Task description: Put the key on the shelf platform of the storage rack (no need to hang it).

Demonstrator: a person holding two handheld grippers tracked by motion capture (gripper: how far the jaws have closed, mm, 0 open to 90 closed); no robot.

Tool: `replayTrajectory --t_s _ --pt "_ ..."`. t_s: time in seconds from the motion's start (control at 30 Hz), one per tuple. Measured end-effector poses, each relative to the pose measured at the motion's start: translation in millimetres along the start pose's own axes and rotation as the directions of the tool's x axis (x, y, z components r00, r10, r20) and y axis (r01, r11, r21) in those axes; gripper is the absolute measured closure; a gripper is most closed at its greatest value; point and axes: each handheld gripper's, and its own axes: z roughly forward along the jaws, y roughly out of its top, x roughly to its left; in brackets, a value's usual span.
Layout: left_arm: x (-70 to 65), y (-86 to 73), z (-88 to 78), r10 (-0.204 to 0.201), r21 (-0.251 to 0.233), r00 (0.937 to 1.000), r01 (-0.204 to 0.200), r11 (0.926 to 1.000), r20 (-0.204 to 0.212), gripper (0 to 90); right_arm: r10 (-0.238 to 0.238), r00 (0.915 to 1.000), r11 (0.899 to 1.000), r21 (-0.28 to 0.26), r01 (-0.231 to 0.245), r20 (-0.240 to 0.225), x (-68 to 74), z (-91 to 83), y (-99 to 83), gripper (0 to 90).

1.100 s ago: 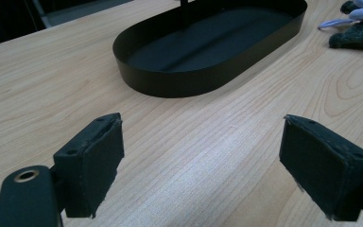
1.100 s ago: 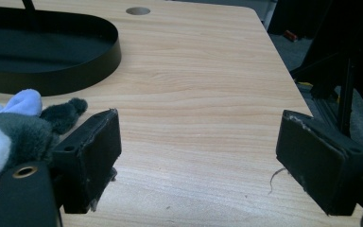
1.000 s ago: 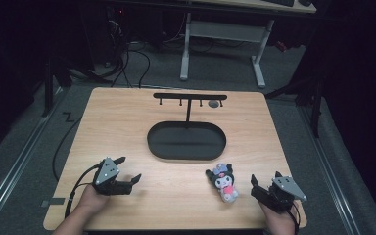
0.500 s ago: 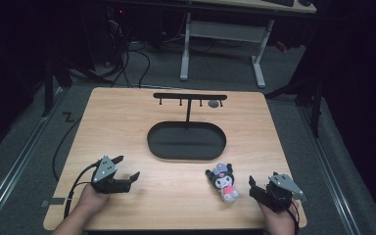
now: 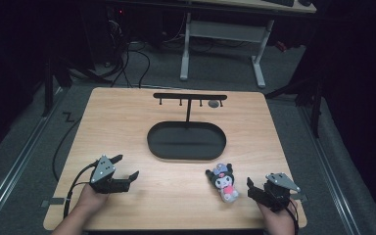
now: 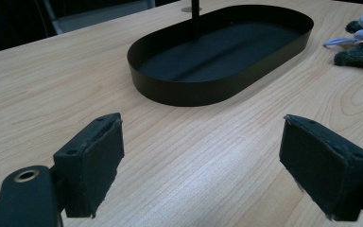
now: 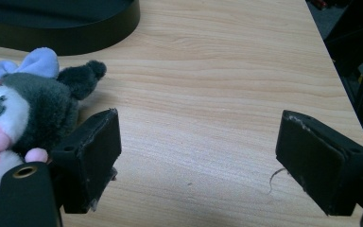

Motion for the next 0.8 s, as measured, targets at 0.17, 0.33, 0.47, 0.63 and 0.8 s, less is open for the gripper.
replayTrajectory --t_s 0.17,0.33,0.47,0.63,0.8 --pt "-0.2 -2.1 0.8 0.014 0.006 0.9997 -0.014 0.9999 -0.021 15.4 -0.012 0.9999 1.000 0.017 0.012 -0.007 1.7 -0.3 6.2 15.0" --pt "0.1 -1.8 -0.7 0.017 -0.008 0.9996 -0.018 0.9998 -0.022 15.4 -0.005 0.9998 0.999 0.033 0.006 -0.019 2.1 -2.2 12.3 15.1" --pt "-0.3 -1.5 -1.1 0.018 -0.012 0.9998 -0.018 0.9998 -0.008 15.4 -0.027 0.9995 0.998 0.052 0.028 -0.013 1.1 -2.5 13.4 14.8" --pt "-1.9 -1.4 -0.7 0.029 -0.018 0.9996 -0.029 0.9994 0.002 15.4 -0.020 0.9994 0.995 0.098 0.022 -0.027 -1.7 0.3 14.7 14.9" --pt "-1.0 -0.8 -2.1 0.006 -0.047 0.9999 -0.005 0.9989 0.016 15.4 -0.017 0.9990 0.987 0.156 0.023 -0.042 -1.5 6.6 17.3 14.8"
